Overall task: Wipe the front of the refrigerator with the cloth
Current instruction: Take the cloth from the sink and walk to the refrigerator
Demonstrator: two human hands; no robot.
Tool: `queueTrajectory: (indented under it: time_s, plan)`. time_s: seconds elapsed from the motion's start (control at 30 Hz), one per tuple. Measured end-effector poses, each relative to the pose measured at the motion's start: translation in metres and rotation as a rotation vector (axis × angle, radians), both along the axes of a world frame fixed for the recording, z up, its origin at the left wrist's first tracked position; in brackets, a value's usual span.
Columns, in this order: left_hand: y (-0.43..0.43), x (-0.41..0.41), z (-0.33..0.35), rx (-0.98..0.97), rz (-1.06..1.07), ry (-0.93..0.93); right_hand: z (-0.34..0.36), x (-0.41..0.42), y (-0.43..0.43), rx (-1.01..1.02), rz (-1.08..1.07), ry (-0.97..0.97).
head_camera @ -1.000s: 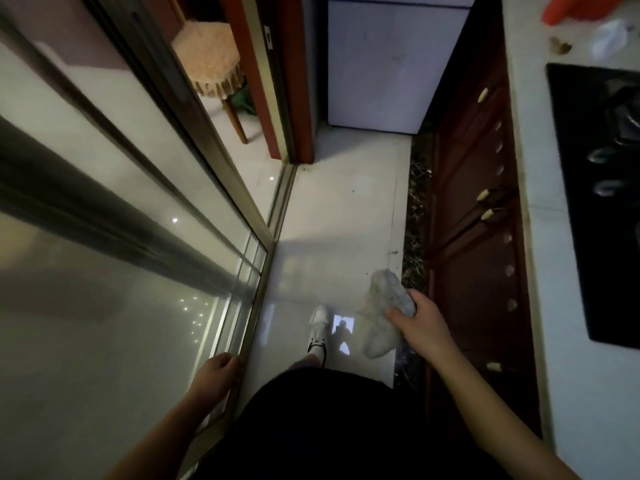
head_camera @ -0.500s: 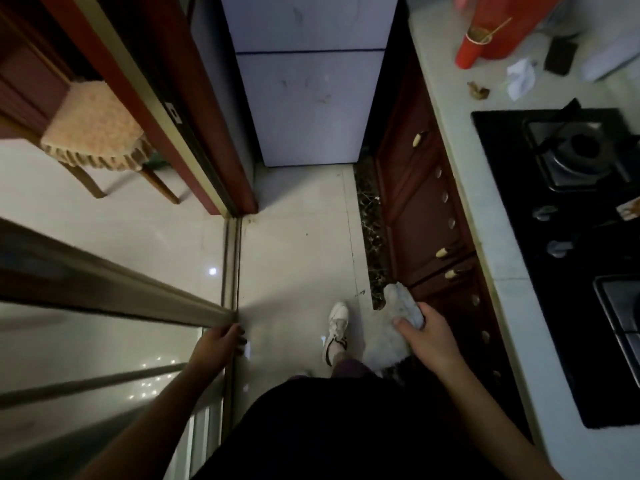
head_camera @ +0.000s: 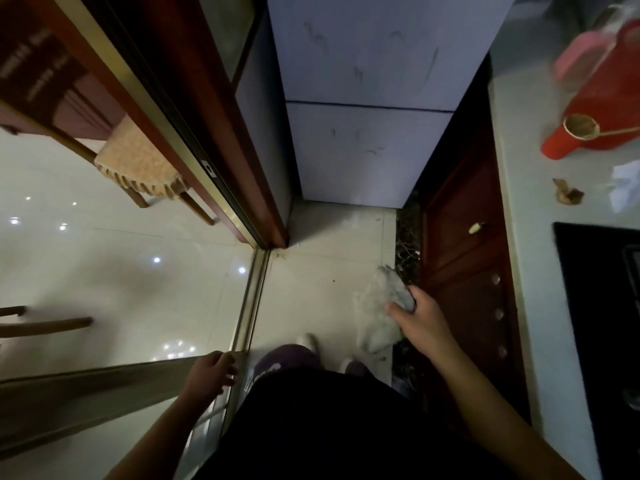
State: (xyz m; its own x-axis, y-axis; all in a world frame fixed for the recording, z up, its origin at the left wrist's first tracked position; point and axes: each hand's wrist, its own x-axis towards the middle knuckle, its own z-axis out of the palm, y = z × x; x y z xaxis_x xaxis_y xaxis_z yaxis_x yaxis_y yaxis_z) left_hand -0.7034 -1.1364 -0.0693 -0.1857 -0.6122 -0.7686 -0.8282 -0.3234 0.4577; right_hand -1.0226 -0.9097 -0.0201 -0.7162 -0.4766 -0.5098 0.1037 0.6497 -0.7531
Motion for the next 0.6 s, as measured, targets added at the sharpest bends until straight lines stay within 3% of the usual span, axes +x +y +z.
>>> queueTrajectory:
  time_s: [0.23,0.6]
  plan:
    - [-0.09,-0.084,-0.016,0.031,-0.004,0.016,-0.011,-0.079,-0.08,0.027,-0.04,-0.008]
    - [-0.224,-0.27,-0.005,0.007,-0.245,0.058,0.001,-0.181,-0.153,0.045,-0.236,0.0]
